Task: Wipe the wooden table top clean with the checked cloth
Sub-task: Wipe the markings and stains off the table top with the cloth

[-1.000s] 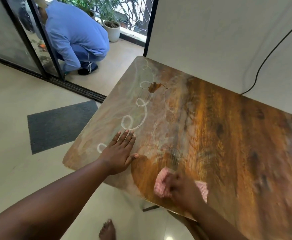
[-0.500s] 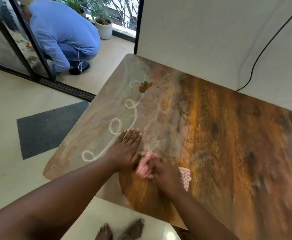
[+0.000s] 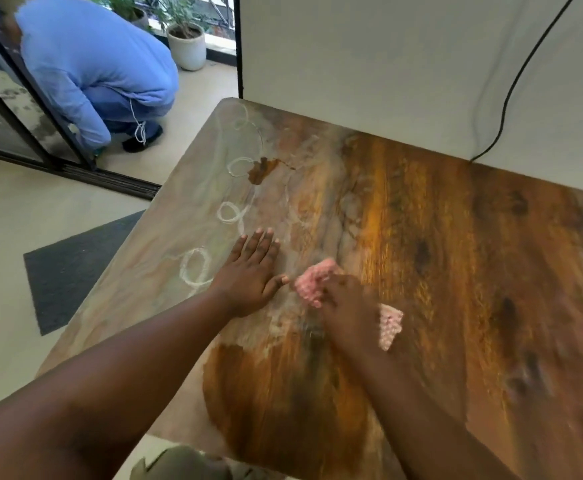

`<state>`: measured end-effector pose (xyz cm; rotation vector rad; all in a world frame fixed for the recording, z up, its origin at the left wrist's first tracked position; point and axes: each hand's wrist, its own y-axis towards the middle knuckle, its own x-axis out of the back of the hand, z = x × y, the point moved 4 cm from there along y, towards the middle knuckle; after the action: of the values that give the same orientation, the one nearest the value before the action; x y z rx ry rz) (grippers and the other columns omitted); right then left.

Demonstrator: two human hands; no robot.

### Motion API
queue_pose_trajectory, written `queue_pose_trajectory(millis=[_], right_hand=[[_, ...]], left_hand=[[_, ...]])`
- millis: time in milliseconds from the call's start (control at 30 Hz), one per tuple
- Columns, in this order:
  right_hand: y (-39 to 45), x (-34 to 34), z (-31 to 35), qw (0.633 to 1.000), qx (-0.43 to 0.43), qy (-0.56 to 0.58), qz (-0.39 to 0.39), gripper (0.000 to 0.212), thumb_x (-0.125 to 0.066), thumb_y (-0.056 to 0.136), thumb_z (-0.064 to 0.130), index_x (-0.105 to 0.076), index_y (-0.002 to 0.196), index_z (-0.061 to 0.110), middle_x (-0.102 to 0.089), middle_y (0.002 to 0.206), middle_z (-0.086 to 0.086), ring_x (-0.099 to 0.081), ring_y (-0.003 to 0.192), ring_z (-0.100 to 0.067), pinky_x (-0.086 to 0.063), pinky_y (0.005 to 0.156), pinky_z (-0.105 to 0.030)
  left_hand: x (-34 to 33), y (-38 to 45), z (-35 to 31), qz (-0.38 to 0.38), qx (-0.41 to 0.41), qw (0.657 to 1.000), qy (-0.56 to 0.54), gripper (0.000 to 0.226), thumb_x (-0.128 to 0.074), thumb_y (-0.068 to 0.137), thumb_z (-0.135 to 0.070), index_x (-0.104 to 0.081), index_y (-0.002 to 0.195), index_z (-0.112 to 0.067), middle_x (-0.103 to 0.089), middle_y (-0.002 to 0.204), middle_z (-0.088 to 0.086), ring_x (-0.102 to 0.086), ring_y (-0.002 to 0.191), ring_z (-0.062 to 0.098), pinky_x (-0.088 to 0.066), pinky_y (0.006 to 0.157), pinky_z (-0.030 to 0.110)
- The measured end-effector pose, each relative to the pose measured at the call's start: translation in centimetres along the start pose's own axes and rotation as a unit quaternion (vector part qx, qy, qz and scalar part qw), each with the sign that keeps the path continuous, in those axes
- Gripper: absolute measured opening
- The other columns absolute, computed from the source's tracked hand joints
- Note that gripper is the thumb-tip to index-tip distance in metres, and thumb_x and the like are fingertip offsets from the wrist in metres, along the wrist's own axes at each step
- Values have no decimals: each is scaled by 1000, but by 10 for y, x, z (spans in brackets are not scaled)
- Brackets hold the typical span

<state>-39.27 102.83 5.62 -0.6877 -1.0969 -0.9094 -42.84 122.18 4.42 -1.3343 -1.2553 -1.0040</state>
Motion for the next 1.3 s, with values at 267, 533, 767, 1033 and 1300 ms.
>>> queue_pose_trajectory(millis=[267,533,767,1033,1300], right_hand=[[-57,14,-47,977,205,-17,61,28,-57,79,35,-61,106,39,-62,111,8,-56,88,-19,-44,66,-33],[36,-3,-6,992,-102,-23,-65,30,-46,92,31,-62,118,32,-52,130,0,-39,113,-26,-32,88,-39],[-49,-1,-9,985,171,13,-29,42,-57,75,47,-54,117,43,-52,126,15,-61,94,-21,-45,78,-30],[143,2,-46,978,-181,-31,-101,31,-52,90,33,-61,119,38,-50,128,-5,-44,109,-30,-36,93,-43],[32,1,-1,985,167,-16,-31,36,-48,84,48,-54,119,44,-51,132,12,-55,108,-22,-47,80,-37]], left_hand=[[20,56,22,-33,12,999,2,86,10,84,-66,6,151,-13,12,159,10,22,143,21,27,109,34],[3,90,16,-28,-38,999,-14,82,8,86,-63,7,150,-12,12,159,9,23,143,21,23,112,37],[15,118,29,-59,-35,997,-44,84,9,84,-63,6,150,-11,12,159,9,26,140,19,25,111,35],[31,179,19,-82,-54,994,-41,82,6,86,-61,5,150,-11,11,159,12,26,140,19,23,112,37],[47,244,21,-99,-47,992,-57,85,6,87,-65,-1,151,-9,7,159,13,19,144,24,15,116,43]])
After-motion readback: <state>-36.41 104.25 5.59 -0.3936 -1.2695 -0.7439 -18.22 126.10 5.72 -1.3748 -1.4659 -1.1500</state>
